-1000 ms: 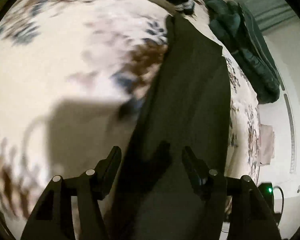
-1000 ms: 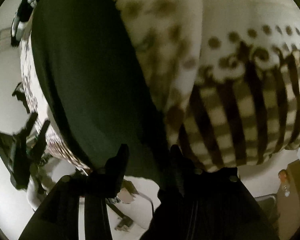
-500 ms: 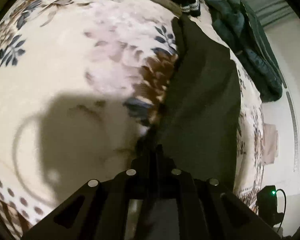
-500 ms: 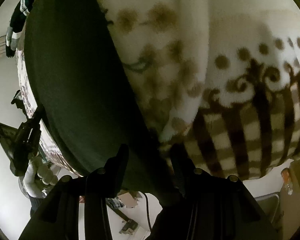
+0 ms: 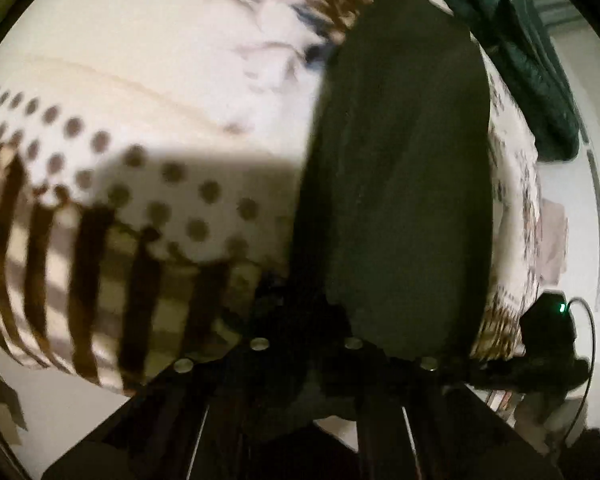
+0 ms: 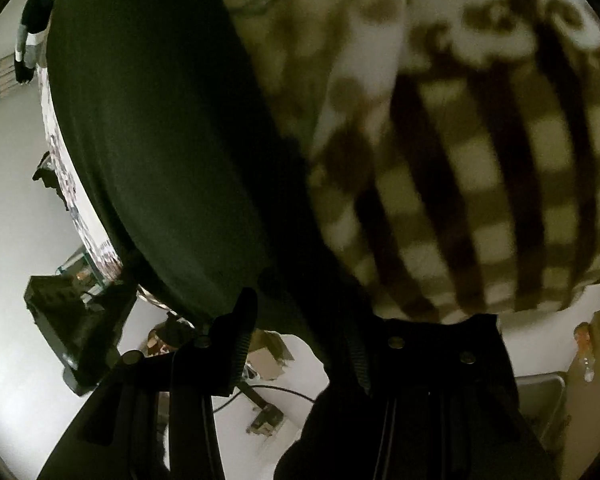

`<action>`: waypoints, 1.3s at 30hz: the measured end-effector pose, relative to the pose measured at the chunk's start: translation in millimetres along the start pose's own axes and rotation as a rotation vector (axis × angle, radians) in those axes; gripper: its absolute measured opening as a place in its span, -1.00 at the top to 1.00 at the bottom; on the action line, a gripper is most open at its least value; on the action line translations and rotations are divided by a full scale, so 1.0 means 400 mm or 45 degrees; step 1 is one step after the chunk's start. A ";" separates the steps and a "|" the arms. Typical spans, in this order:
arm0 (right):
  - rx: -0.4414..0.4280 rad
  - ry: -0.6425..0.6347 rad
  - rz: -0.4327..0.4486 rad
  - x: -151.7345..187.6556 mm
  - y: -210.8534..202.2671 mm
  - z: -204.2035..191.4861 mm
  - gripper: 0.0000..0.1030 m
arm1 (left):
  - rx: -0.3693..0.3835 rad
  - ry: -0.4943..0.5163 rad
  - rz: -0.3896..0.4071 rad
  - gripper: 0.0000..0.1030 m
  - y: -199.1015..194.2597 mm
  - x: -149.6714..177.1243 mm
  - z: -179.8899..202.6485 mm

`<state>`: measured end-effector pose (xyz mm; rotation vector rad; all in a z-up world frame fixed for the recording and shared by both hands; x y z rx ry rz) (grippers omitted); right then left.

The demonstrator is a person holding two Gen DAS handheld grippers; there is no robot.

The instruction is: Fold small clothes

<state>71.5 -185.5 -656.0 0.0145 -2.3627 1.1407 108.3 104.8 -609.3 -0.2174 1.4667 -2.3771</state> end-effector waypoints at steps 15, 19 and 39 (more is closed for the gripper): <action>-0.153 0.057 -0.071 -0.012 0.055 0.040 0.19 | 0.170 -0.141 -0.167 -0.11 0.061 0.084 -0.067; -0.168 0.045 -0.058 -0.009 0.051 0.037 0.33 | 0.184 -0.184 -0.091 -0.11 0.067 0.081 -0.059; -0.558 -0.076 0.108 0.061 -0.280 -0.159 0.76 | 0.318 -0.119 0.243 0.91 -0.264 -0.033 0.142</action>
Point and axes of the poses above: each gripper's, at about its wrist camera, not at the fingertips, and y roughly the way its jaws point, z to its right, x to its underside, the point moved 1 cm from there along y, roughly the way its jaws point, and after that the axes turned 1 degree about -x, right-handed, at the moved point
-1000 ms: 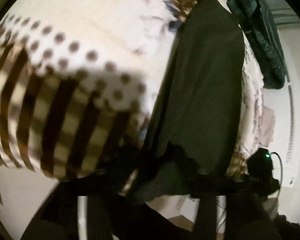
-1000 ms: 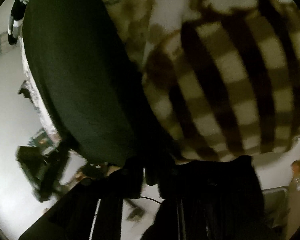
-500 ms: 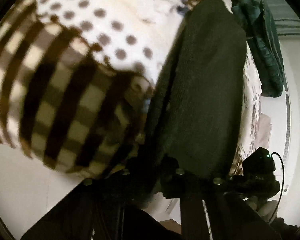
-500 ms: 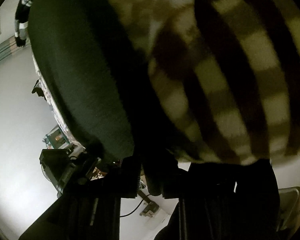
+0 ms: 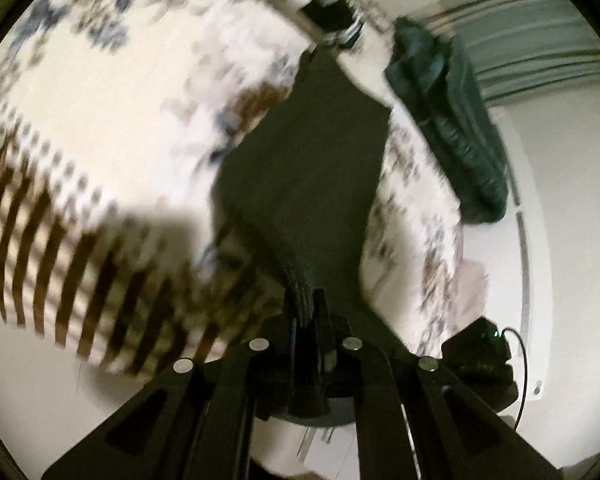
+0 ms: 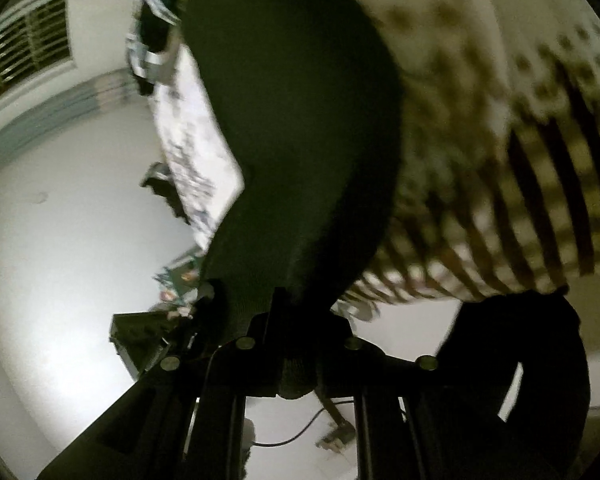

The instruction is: Fold small clothes

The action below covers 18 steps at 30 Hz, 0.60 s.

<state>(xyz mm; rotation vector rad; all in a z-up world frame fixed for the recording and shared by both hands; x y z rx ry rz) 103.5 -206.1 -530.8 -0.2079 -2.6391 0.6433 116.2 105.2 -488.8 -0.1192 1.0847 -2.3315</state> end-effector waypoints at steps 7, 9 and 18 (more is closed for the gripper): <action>-0.060 -0.111 0.179 -0.189 -0.083 -0.212 0.77 | 0.080 0.102 0.134 0.91 0.039 -0.263 0.112; -0.053 -0.134 0.240 -0.274 -0.091 -0.273 0.77 | 0.084 0.150 0.153 0.91 0.080 -0.345 0.150; 0.058 -0.134 0.415 -0.733 -0.045 -0.412 0.77 | 0.047 0.253 0.105 0.91 0.355 -0.716 0.212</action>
Point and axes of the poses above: each gripper's, at about its wrist camera, not at the fingertips, and y roughly the way its jaws point, z to its right, x to its underside, the point moved 1 cm from there along y, roughly the way its jaws point, and after that the axes turned 1 degree about -x, right-handed, at the moved point
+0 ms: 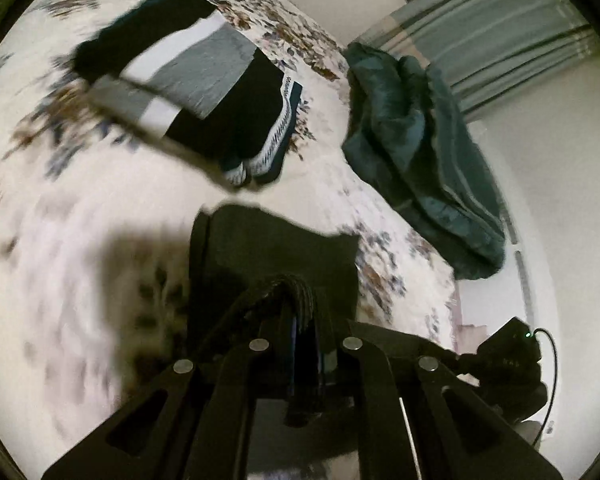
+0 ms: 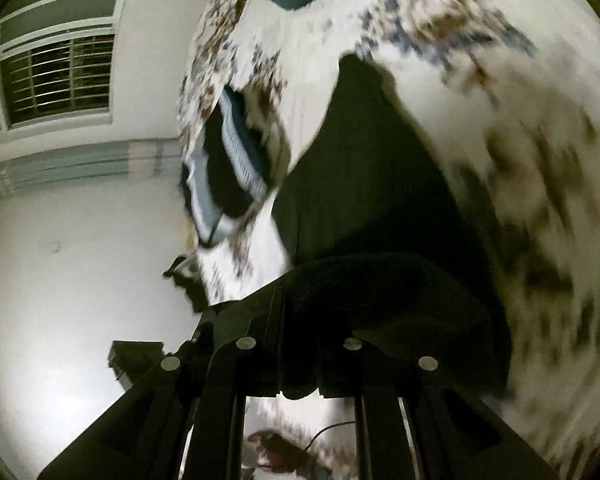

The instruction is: Fold small clothes

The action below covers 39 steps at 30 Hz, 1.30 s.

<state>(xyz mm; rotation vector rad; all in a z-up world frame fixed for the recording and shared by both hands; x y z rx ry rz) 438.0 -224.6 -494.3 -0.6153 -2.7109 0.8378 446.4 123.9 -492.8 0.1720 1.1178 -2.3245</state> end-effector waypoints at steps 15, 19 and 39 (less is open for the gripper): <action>0.096 0.112 0.104 -0.372 0.170 -0.002 -0.06 | 0.006 -0.108 -0.089 -0.31 0.242 -0.197 -0.085; 0.173 0.015 0.040 -0.344 0.134 0.000 -0.31 | 0.020 -0.141 -0.030 -0.31 0.185 -0.199 -0.088; 0.270 -0.415 -0.568 -0.367 0.268 0.153 -1.00 | -0.043 -0.749 0.252 -0.87 0.030 0.456 -0.224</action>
Point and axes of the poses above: each gripper's, at about its wrist camera, not at the fingertips, and y roughly the way its jaws point, z to its right, x to its underside, the point moved 1 cm from there along y, roughly the way its jaws point, and after that the axes turned 1 degree about -x, right-handed, at the moved point
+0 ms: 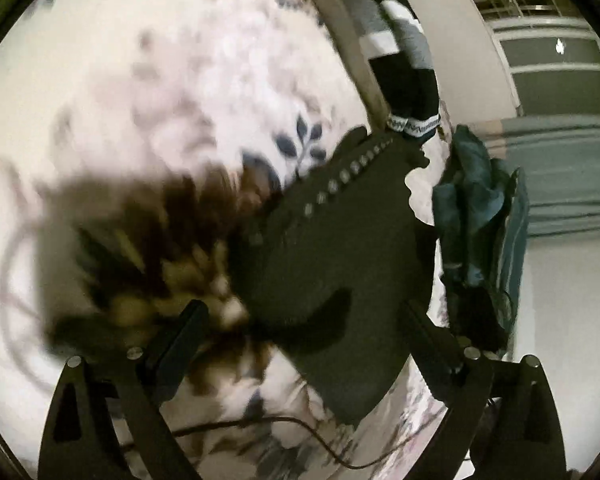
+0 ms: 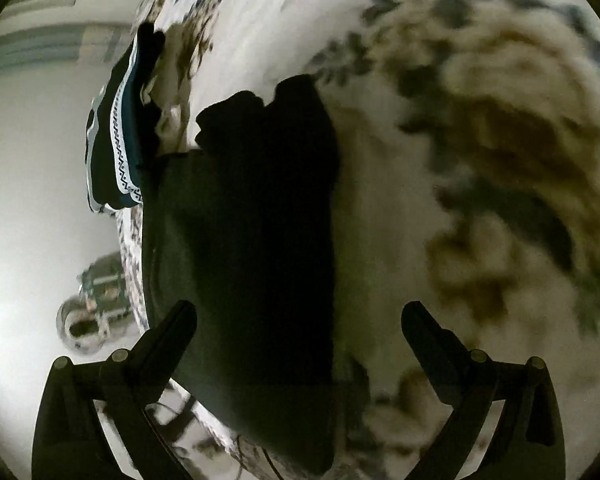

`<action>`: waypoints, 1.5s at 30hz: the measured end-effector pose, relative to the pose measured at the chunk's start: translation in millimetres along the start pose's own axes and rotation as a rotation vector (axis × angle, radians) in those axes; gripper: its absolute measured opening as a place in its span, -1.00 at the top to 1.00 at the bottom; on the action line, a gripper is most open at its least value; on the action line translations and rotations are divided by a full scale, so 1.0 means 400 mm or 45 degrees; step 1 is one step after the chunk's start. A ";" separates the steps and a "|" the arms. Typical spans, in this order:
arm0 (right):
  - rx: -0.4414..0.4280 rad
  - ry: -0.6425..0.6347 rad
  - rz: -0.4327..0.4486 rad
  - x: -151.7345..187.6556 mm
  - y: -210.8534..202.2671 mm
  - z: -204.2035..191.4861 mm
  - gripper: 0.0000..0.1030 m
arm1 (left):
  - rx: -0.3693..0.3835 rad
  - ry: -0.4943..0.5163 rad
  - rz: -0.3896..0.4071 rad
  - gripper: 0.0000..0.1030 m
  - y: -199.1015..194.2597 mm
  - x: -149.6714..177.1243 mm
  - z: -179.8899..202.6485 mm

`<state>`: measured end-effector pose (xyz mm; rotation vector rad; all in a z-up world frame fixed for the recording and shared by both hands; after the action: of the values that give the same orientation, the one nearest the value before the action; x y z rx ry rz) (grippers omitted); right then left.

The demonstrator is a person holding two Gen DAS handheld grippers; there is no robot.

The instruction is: Fold small clothes

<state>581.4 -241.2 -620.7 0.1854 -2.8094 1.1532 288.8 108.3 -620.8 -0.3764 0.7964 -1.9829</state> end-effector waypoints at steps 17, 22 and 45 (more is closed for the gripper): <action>-0.208 0.007 0.078 0.024 0.091 -0.033 0.60 | 0.077 0.069 0.041 0.38 0.113 -0.128 0.095; -0.245 0.194 0.163 0.272 0.032 -0.034 0.64 | -0.004 0.310 -0.127 0.40 0.054 -0.214 0.152; 0.059 0.520 -0.090 0.917 -0.116 -0.019 -0.45 | -0.311 0.459 -0.084 -0.42 -0.276 -0.124 0.048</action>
<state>226.4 -295.9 -532.9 0.0440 -2.4031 1.0967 252.5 182.2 -530.3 -0.1875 1.2761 -2.0489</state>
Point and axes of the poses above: each gripper's, at about its wrist camera, not at the fingertips, and y roughly the way its jaws point, z to its right, x to its underside, the point moved 1 cm from there along y, roughly the way its jaws point, and after that the axes turned 1 degree about -x, right-handed, at the moved point
